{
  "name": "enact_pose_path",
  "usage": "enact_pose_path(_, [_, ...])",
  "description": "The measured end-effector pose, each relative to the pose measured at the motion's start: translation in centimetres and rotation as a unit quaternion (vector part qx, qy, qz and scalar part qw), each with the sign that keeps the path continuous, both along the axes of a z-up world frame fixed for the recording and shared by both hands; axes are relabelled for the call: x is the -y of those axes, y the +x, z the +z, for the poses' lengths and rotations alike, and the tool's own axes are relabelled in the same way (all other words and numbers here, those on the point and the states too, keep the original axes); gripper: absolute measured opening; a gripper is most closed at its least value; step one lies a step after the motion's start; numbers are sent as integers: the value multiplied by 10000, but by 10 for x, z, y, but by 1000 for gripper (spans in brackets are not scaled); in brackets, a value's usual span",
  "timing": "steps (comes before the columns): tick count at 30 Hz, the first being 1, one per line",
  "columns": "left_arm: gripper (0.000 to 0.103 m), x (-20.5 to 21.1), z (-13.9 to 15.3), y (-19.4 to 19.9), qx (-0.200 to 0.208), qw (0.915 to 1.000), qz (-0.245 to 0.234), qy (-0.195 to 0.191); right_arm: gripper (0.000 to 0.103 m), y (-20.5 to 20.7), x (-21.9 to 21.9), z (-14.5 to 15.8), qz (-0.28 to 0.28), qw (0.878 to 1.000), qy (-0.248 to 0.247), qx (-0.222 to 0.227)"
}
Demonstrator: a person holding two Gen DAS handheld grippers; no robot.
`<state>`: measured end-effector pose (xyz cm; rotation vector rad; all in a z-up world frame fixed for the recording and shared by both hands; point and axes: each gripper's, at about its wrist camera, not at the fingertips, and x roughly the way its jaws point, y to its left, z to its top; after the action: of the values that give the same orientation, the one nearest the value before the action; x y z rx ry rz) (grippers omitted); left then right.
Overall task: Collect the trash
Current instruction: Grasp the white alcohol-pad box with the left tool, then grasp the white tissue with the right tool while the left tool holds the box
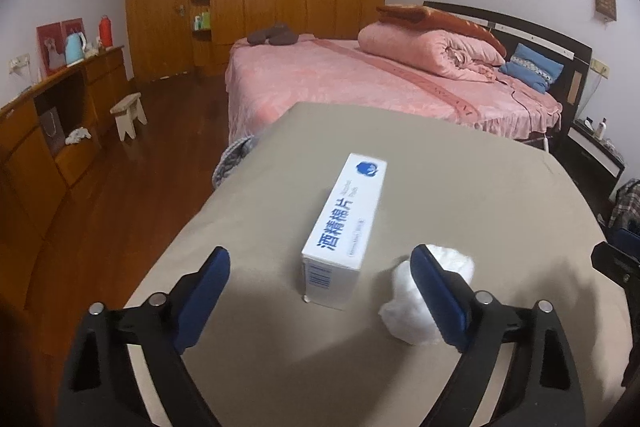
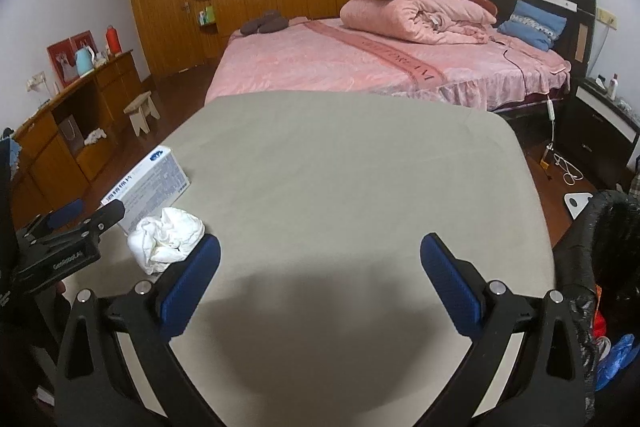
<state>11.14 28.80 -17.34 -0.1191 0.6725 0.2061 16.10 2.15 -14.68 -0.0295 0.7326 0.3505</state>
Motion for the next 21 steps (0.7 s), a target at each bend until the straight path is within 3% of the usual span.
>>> enact_pose_path(11, [71,-15,-13,24,-184,9989,-238,-367,97,3,-22,-6,92,9999,-146,-2])
enact_pose_path(14, [55,-16,-16,27,-291,9979,-331,-482,97,2,-31,-5,155,9997,-169,2])
enact_pose_path(16, [37,-15,-16,27,-266,9971,-464,-538,97,2,-36,-5,197,9997,-163,0])
enact_pose_path(21, [32,-15,-10,18,-169,9979,-446,-445,97,1,-47,-4,309,9994,-131,2])
